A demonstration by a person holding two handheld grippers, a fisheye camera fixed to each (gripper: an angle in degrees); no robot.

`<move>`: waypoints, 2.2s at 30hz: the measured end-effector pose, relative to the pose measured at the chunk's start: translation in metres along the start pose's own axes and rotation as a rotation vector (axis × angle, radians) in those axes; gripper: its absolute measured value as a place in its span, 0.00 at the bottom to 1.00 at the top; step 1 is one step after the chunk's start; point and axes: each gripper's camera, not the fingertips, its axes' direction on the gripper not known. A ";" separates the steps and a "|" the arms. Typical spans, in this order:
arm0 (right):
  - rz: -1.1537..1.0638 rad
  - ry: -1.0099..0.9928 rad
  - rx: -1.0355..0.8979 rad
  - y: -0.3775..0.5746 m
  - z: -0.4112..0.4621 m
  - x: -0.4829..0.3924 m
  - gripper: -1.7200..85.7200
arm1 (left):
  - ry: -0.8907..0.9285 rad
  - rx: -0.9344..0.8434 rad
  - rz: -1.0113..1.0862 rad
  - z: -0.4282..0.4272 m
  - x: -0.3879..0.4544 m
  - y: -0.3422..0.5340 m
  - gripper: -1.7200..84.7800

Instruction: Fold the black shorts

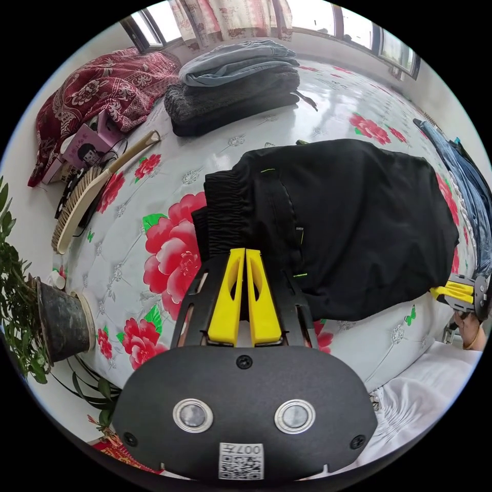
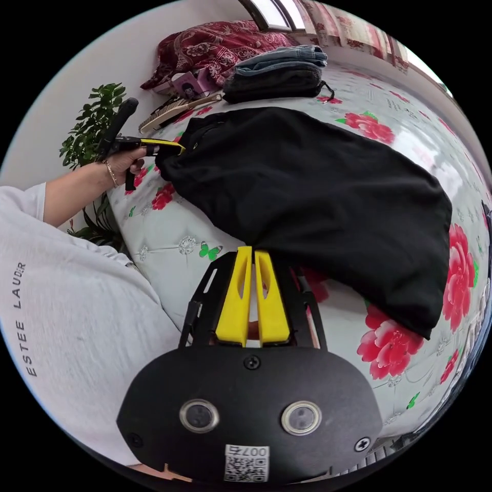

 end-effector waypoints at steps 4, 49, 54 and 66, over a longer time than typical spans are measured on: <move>0.027 -0.104 0.042 0.031 -0.013 0.014 0.02 | 0.025 0.014 -0.018 0.000 -0.012 0.001 0.01; -0.192 -0.410 0.077 -0.203 0.003 -0.079 0.04 | 0.795 0.251 -0.720 -0.044 -0.318 0.160 0.14; -0.066 -0.407 0.007 -0.185 0.023 -0.041 0.08 | 0.900 0.249 -0.712 -0.036 -0.344 0.173 0.17; 0.759 -0.753 0.096 -0.035 0.038 0.169 0.13 | 1.011 0.167 -0.589 -0.022 -0.350 0.127 0.23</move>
